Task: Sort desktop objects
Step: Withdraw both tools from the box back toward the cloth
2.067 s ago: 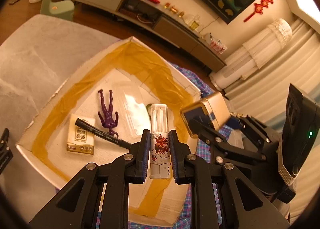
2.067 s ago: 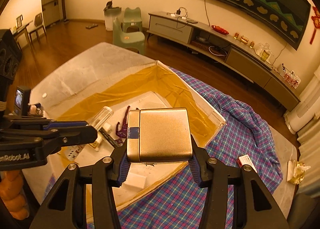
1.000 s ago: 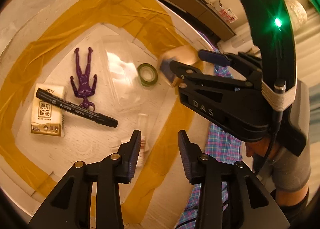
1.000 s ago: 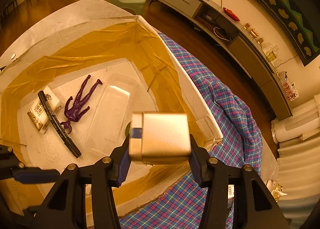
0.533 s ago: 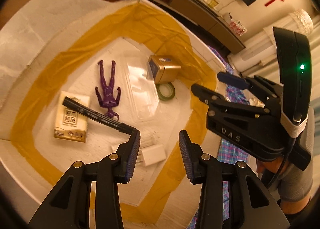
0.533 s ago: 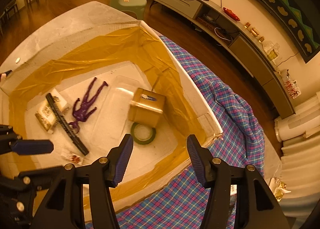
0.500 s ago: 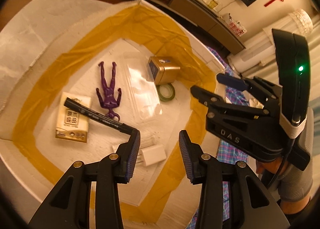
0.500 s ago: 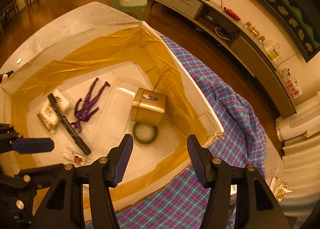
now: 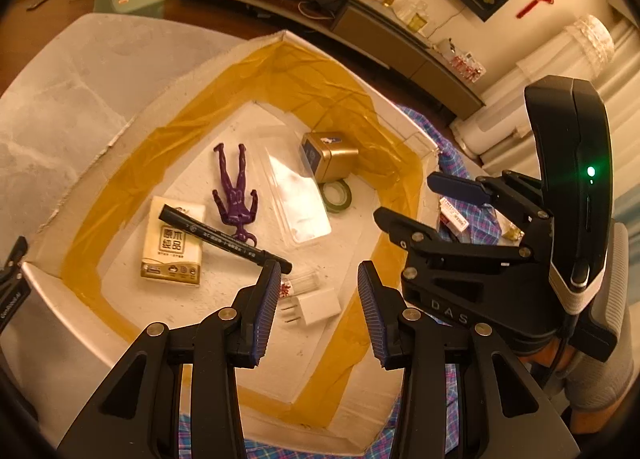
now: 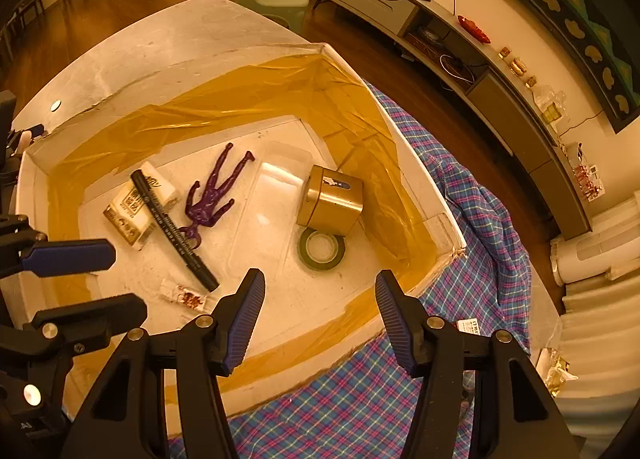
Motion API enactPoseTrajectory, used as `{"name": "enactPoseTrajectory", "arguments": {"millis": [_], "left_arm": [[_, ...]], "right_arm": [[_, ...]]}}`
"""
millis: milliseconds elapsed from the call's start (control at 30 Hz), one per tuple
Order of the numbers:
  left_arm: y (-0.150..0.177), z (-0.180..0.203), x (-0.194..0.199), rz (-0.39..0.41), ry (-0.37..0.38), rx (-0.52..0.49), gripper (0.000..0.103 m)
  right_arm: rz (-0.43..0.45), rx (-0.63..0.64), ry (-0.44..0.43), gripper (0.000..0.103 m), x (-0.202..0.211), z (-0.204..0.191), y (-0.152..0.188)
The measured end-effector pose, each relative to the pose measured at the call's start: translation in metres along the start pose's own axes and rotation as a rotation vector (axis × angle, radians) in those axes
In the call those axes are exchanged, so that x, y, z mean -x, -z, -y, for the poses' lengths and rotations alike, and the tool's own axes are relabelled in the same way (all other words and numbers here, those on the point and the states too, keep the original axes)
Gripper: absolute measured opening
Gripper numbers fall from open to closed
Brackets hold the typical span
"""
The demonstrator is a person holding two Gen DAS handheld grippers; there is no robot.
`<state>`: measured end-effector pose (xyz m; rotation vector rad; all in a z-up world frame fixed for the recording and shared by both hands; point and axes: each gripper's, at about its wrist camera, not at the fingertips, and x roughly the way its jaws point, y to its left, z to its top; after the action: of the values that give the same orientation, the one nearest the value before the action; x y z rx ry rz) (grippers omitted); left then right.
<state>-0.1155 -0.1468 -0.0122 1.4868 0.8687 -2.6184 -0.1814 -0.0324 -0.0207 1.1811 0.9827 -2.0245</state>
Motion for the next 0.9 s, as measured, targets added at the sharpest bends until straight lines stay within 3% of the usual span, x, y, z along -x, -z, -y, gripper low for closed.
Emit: {"name": "enactPoseTrajectory", "arguments": {"millis": [667, 900], "left_arm": [[0.016, 0.002, 0.043, 0.157, -0.054, -0.087, 0.043], [0.025, 0.012, 0.055, 0.215, -0.050, -0.128, 0.043]], "right_arm": [[0.053, -0.029, -0.017, 0.063, 0.052, -0.027, 0.024], [0.162, -0.104, -0.071, 0.066, 0.075, -0.027, 0.042]]}}
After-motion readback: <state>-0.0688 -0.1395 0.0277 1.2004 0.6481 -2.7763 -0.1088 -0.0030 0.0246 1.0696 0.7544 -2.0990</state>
